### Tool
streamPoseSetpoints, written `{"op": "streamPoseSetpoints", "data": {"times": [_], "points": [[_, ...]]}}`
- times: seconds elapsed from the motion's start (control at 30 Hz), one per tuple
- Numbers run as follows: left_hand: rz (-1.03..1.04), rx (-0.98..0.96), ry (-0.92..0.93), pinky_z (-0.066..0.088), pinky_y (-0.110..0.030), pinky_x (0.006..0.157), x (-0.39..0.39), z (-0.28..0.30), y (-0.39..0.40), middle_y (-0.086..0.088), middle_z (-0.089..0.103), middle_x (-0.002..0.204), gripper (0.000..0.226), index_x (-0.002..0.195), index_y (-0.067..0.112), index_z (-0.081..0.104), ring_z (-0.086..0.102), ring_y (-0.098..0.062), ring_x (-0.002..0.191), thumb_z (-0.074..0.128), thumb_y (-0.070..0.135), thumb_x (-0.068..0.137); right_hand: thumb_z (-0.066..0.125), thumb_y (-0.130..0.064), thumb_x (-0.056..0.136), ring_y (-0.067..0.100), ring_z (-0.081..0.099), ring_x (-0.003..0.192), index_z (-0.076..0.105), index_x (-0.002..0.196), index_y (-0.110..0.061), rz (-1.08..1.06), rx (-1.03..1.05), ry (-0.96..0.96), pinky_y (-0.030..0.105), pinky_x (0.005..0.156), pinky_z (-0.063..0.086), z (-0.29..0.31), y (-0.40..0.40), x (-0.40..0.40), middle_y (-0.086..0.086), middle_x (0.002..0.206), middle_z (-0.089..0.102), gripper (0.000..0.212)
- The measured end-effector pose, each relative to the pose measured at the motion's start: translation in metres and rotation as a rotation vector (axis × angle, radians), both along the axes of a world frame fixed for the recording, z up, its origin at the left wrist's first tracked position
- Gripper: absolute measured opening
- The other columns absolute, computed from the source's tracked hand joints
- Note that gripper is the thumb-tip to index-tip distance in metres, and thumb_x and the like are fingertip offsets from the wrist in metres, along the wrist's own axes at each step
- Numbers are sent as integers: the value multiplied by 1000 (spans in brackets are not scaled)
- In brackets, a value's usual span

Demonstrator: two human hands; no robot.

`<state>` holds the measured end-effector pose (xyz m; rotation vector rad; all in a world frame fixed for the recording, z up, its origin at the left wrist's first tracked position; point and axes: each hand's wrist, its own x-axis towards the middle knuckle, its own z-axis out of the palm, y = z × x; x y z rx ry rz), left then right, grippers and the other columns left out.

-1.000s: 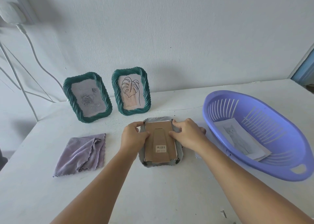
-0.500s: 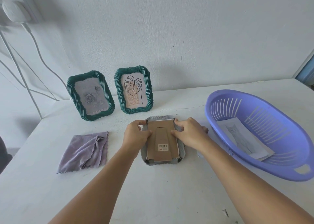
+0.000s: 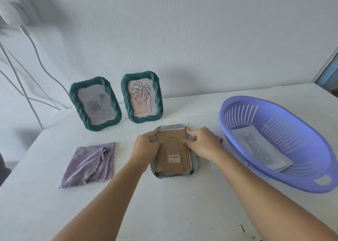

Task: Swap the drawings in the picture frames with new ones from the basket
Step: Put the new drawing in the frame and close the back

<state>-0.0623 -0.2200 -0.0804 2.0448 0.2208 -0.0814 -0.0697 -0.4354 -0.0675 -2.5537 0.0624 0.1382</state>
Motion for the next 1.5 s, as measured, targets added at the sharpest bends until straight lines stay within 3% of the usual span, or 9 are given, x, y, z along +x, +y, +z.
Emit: {"op": "streamPoseSetpoints", "data": {"times": [0.07, 0.23, 0.47, 0.7, 0.93, 1.1, 1.2, 1.37, 1.5], "points": [[1, -15, 17, 52, -37, 100, 0, 1, 0, -4, 66, 131, 53, 146, 23, 55, 62, -22, 114, 67, 14, 95, 59, -59, 92, 21, 57, 122, 49, 146, -46, 8, -3, 8, 39, 95, 32, 0, 0, 0, 1, 124, 60, 56], [-3, -71, 57, 47, -21, 77, 6, 2, 1, -4, 64, 130, 50, 144, 21, 58, 60, -15, 101, 68, 11, 96, 61, -58, 91, 18, 60, 111, 51, 144, -47, 0, 19, 28, 39, 98, 35, 1, 0, 1, -5, 103, 56, 56], [65, -33, -3, 40, -25, 57, 1, -3, 1, 3, 48, 77, 40, 125, 32, 66, 49, -13, 66, 75, 18, 89, 65, -56, 89, 12, 55, 93, 52, 143, -47, -28, 73, 20, 38, 97, 35, 0, 0, 1, -8, 90, 47, 56], [67, -3, 4, 40, -28, 59, 0, -2, 4, 4, 46, 74, 26, 111, 27, 74, 47, -15, 67, 80, 22, 86, 66, -55, 89, 10, 63, 88, 53, 142, -48, -83, 120, -13, 35, 91, 33, 0, 2, -3, -12, 62, 56, 55], [62, -9, -1, 55, -42, 88, -1, -1, 3, -19, 65, 115, 32, 118, 22, 75, 62, -36, 112, 79, 21, 86, 75, -51, 84, 15, 59, 121, 59, 136, -47, -177, 175, -35, 34, 94, 27, 0, 6, -3, -13, 124, 70, 55], [59, -24, -4, 47, -31, 76, -1, -2, 3, -12, 67, 114, 30, 117, 22, 76, 64, -28, 92, 79, 21, 87, 79, -47, 81, 14, 58, 107, 63, 131, -45, -219, 217, -23, 32, 88, 22, -2, 9, -1, -15, 104, 69, 52], [57, -30, 1, 49, -31, 78, -1, -3, 4, -13, 68, 113, 31, 118, 21, 75, 65, -31, 100, 79, 21, 87, 79, -48, 80, 6, 46, 92, 64, 129, -46, -219, 223, -38, 32, 87, 23, -4, 8, 0, -28, 83, 51, 51], [54, -37, -5, 55, -36, 86, 0, -4, 5, -9, 71, 112, 32, 119, 20, 75, 63, -19, 95, 78, 20, 87, 78, -48, 81, 6, 47, 93, 64, 128, -45, -197, 214, -50, 32, 88, 24, -6, 7, 0, -31, 80, 46, 50], [55, -34, 1, 55, -35, 84, 1, -5, 4, -12, 70, 112, 32, 120, 20, 75, 66, -26, 102, 78, 21, 88, 77, -49, 82, 7, 45, 93, 67, 122, -49, -188, 223, -46, 32, 89, 23, -7, 8, 0, -32, 80, 49, 41]]}}
